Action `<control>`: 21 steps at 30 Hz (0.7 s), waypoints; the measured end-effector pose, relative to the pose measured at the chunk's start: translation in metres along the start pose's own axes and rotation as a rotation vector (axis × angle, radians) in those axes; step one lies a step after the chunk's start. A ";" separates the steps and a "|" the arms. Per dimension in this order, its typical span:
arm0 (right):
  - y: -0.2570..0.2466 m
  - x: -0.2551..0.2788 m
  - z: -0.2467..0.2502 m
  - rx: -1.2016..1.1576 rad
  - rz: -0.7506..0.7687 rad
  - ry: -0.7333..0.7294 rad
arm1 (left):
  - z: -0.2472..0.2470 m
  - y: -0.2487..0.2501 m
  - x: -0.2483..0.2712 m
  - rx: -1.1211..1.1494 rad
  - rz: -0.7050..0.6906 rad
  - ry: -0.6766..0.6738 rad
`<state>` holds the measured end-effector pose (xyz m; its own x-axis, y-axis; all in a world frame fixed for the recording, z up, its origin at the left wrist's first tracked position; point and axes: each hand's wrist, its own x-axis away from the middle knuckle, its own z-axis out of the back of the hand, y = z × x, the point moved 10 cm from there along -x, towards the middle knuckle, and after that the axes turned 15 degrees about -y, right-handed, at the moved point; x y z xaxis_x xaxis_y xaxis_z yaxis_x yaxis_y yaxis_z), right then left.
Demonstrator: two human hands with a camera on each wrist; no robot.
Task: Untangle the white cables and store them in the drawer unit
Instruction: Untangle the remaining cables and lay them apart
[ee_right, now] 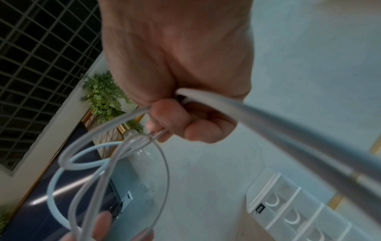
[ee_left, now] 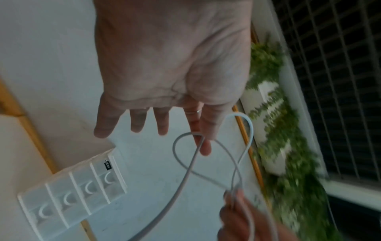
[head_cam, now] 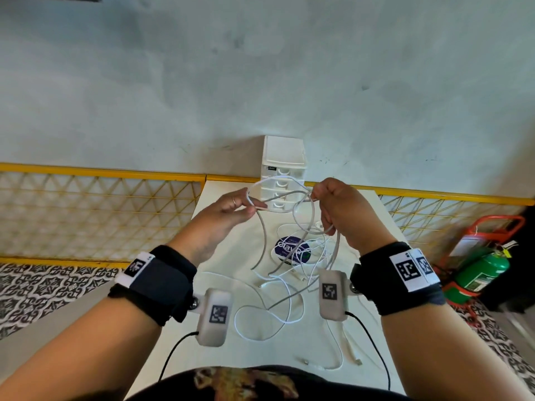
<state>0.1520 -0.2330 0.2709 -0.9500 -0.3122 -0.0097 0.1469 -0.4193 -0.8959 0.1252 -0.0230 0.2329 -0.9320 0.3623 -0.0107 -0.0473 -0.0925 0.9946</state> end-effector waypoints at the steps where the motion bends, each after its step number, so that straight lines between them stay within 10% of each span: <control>1: 0.000 0.001 0.001 0.042 -0.015 -0.009 | -0.002 0.001 0.000 0.041 0.028 -0.030; 8: 0.001 0.007 -0.005 0.235 -0.027 -0.133 | -0.023 0.062 -0.011 -0.431 -0.151 0.118; 14: 0.011 0.011 -0.010 0.377 -0.023 -0.204 | -0.021 0.107 -0.005 -0.160 -0.462 0.331; 18: 0.020 0.019 0.011 0.327 -0.051 -0.182 | -0.033 0.144 0.013 -0.754 -0.732 0.343; 21: 0.029 0.023 0.043 0.308 -0.089 -0.098 | -0.022 0.131 0.010 -1.491 -0.652 0.400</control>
<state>0.1462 -0.2892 0.2639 -0.9340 -0.3369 0.1186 0.1553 -0.6820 -0.7147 0.1013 -0.0519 0.3603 -0.6361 0.4705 -0.6116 -0.4944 -0.8570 -0.1451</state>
